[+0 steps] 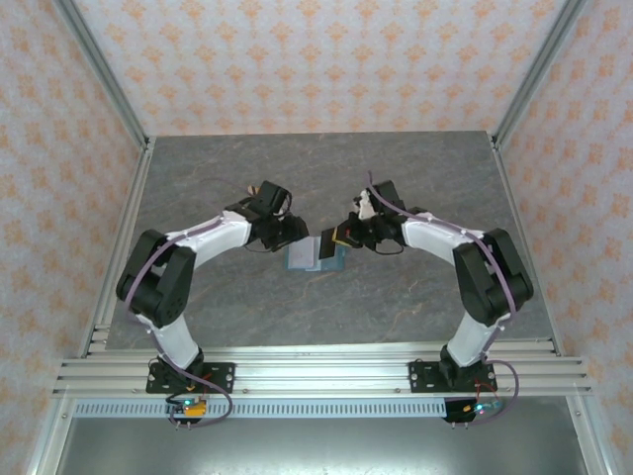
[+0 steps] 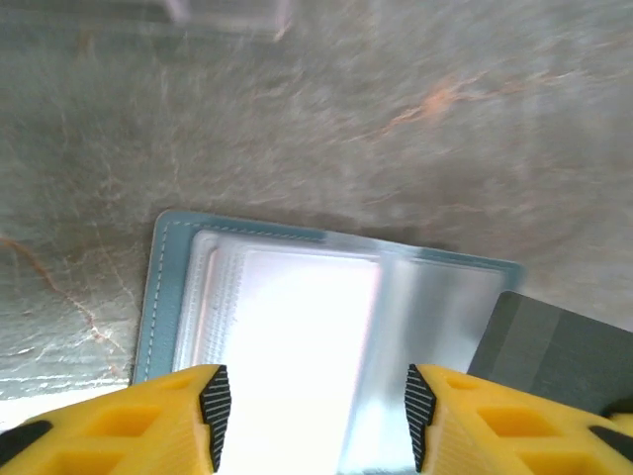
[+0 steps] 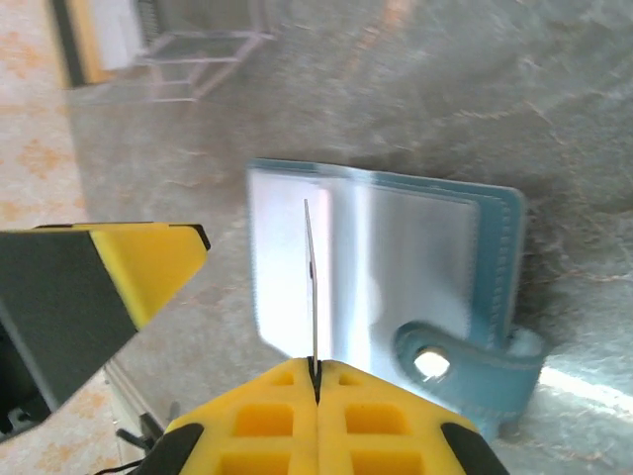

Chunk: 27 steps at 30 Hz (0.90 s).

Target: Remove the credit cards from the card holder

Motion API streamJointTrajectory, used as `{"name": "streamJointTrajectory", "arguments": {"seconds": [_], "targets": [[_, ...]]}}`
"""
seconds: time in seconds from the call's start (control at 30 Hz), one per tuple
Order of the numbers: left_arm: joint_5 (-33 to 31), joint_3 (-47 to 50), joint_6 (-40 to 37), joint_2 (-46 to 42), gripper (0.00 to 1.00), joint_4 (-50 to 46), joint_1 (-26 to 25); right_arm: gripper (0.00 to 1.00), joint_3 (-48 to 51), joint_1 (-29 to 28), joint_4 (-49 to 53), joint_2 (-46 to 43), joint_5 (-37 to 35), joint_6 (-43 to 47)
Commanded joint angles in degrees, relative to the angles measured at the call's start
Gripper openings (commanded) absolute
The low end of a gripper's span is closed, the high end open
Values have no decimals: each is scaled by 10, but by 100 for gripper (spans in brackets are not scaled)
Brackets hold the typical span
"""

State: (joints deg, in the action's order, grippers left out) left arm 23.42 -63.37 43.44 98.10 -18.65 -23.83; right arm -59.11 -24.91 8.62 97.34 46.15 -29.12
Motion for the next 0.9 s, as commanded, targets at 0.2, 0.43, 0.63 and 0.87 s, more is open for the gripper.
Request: {"name": "streamJointTrajectory", "arguments": {"seconds": [0.2, 0.43, 0.63, 0.87], "targets": [[147, 45, 53, -130, 76, 114, 24, 3, 16, 16, -148, -80, 114, -64], [219, 62, 55, -151, 75, 156, 31, 3, 16, 20, -254, -78, 167, -137], [272, 95, 106, -164, 53, 256, 40, 2, 27, 26, -309, -75, 189, -179], [283, 106, 126, -178, 31, 289, 46, 2, 28, 35, -315, -70, 190, -190]]}}
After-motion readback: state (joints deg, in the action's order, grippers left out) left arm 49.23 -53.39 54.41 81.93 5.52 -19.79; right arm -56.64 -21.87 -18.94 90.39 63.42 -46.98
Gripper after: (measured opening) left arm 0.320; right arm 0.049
